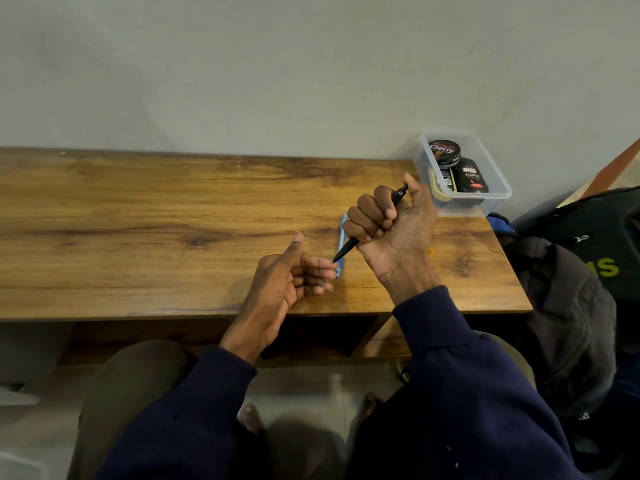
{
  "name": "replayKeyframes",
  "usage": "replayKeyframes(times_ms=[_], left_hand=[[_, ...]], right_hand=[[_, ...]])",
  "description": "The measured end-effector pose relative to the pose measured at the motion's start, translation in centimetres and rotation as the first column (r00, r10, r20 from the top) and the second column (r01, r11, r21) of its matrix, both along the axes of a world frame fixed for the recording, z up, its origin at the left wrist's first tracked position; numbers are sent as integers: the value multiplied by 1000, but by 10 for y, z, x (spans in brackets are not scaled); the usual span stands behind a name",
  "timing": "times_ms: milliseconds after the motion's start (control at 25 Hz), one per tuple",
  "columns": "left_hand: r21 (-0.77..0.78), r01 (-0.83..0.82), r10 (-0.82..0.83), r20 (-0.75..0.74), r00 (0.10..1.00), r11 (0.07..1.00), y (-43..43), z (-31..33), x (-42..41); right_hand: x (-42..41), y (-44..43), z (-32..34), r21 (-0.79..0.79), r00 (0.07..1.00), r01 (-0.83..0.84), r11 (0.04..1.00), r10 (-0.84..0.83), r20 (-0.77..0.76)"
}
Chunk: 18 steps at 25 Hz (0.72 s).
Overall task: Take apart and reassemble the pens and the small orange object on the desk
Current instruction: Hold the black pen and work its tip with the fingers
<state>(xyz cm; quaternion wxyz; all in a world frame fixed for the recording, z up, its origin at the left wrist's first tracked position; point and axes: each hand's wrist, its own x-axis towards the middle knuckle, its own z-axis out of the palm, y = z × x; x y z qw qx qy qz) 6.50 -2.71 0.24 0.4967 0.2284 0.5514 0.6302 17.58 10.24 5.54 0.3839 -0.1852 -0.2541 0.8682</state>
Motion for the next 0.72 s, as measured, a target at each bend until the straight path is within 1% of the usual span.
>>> replayKeyframes(times_ms=[720], left_hand=[[3,4,-4,2,1000,1000,1,-2,-1]], right_hand=[[0,-2,1,8,1000,24,1000,-24,14]])
